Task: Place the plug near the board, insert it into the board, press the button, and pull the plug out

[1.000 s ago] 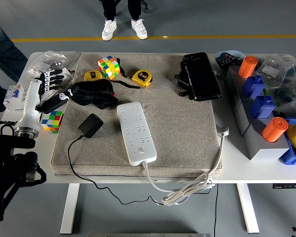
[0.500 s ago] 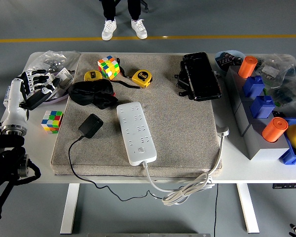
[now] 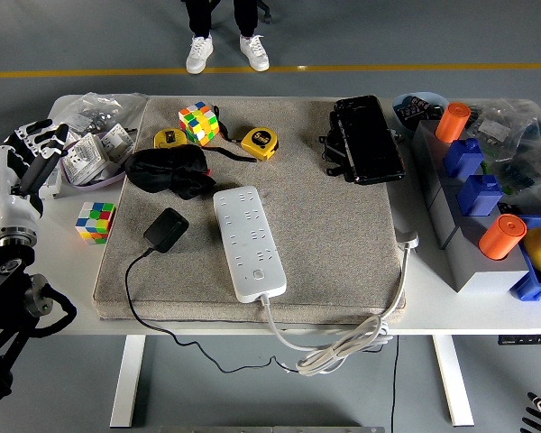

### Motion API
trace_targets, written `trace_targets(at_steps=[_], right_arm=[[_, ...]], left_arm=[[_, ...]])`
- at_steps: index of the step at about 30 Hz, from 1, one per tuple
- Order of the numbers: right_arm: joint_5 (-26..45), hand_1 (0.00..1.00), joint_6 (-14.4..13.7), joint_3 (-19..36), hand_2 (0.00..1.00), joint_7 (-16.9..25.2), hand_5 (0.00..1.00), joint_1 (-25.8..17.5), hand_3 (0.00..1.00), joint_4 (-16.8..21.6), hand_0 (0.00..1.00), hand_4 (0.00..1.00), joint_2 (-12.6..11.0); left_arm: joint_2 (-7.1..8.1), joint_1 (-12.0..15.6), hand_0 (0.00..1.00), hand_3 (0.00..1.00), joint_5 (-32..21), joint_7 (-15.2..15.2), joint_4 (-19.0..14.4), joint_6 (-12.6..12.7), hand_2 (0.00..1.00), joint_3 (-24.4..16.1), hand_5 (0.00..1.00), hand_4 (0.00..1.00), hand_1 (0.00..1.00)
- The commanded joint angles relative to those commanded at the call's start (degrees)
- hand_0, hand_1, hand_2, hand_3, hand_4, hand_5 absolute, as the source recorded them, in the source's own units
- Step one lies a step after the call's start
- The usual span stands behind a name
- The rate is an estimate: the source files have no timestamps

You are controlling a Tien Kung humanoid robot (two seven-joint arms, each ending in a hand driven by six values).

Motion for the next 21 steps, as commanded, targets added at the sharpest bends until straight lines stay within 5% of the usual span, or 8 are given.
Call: trace_targets(at_steps=[10, 21], right_arm=[[0.5, 0.674, -0.1, -0.9, 0.677, 0.1, 0.496, -1.3, 0.560, -0.4, 0.620, 0.830, 0.6], [0.9, 0.675, 0.2, -3.1, 0.678, -0.2, 0.499, -0.7, 0.559, -0.3, 0.621, 0.828, 0.8]], left_arm=[[-0.02, 2.8, 0.467, 0.573, 1.2, 0.7, -1.2, -0.1, 0.552, -0.7, 0.364, 0.876, 0.574], [0.62, 2.1, 0.456, 0.573, 1.5, 1.7, -2.1, -0.4, 0.552, -0.2, 0.359, 0.854, 0.566]])
